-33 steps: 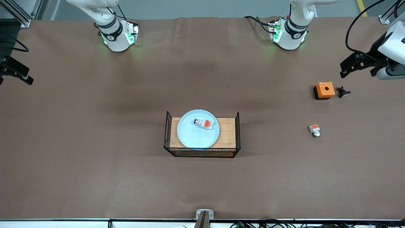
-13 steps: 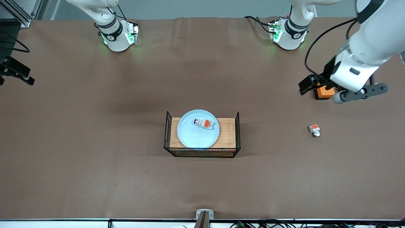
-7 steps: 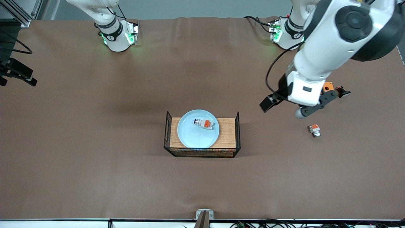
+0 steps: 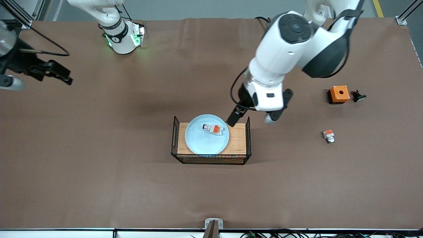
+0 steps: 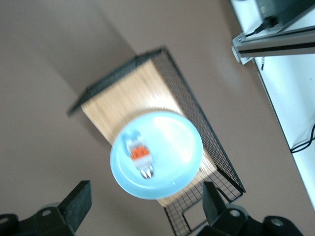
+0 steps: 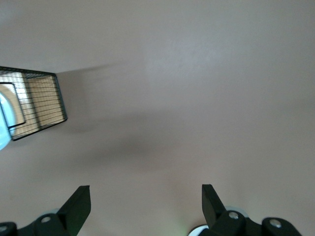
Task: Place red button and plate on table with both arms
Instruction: 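Reach the left gripper over the plate and grasp the red button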
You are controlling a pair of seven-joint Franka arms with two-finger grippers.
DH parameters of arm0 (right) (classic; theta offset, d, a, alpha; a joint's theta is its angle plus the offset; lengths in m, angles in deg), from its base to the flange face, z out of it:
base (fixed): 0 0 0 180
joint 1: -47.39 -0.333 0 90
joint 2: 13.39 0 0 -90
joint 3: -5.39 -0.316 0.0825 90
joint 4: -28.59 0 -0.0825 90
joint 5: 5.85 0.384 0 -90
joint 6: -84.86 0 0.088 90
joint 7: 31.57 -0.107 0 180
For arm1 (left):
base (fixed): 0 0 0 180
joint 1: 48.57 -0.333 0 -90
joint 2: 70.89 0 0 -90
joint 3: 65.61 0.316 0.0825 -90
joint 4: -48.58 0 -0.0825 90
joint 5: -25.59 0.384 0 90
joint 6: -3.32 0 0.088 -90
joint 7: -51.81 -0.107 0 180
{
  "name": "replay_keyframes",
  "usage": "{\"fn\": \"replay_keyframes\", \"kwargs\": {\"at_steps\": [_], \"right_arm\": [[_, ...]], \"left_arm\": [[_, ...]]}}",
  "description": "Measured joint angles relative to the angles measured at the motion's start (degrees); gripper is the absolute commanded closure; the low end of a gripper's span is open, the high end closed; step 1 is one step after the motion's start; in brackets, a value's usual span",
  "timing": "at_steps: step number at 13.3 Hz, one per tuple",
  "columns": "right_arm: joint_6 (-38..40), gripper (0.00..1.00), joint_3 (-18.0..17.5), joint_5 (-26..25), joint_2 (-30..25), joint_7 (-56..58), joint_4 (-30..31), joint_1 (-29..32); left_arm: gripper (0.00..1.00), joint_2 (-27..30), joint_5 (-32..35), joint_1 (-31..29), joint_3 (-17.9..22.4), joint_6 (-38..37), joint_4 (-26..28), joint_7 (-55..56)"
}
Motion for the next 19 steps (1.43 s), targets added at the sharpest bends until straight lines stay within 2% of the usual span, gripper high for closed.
{"fn": "replay_keyframes", "kwargs": {"at_steps": [5, 7, 12, 19], "right_arm": [[1.4, 0.0, -0.4, -0.2, 0.0, -21.1, -0.1, -13.0], [1.4, 0.0, -0.4, -0.3, 0.0, -25.1, -0.1, -16.1], [1.4, 0.0, -0.3, -0.3, 1.4, -25.7, 0.0, -19.1], [0.3, 0.0, -0.3, -0.3, 5.2, -25.7, 0.1, -20.4]], "left_arm": [[0.07, -6.4, 0.0, 4.0, 0.1, 1.9, -0.3, 20.5], [0.07, -8.6, 0.0, 4.4, 0.1, 2.0, -0.4, 26.7], [0.1, -12.5, 0.0, 4.5, 0.1, 3.3, -0.6, 32.5], [0.12, -13.8, -0.8, 4.6, 0.1, 3.3, -0.7, 32.8]]}}
